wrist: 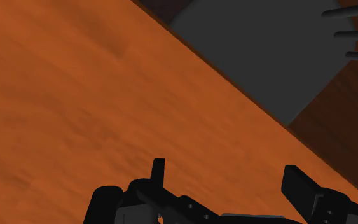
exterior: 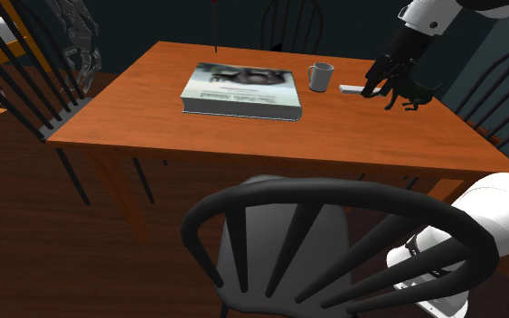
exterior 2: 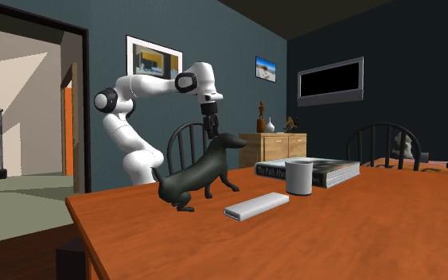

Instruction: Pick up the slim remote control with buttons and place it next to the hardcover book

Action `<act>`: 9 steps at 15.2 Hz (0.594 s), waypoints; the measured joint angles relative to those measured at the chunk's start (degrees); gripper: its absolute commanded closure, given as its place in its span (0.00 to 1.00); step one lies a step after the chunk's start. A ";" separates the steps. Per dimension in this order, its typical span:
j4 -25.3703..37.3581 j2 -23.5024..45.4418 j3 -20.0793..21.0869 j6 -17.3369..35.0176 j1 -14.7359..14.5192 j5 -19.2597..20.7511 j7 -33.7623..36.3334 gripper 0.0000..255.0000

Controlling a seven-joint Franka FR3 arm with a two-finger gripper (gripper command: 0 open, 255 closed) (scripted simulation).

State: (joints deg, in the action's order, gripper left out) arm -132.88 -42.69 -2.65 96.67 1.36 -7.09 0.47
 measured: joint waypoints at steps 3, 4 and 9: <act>-0.11 0.44 -1.50 0.09 0.06 1.01 -2.62 0.00; -0.14 1.12 -2.61 0.47 0.10 1.74 -4.59 0.00; 1.03 6.00 -9.11 2.59 0.24 5.66 -16.13 0.00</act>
State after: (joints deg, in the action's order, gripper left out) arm -131.84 -36.69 -11.76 99.26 1.60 -1.43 -15.66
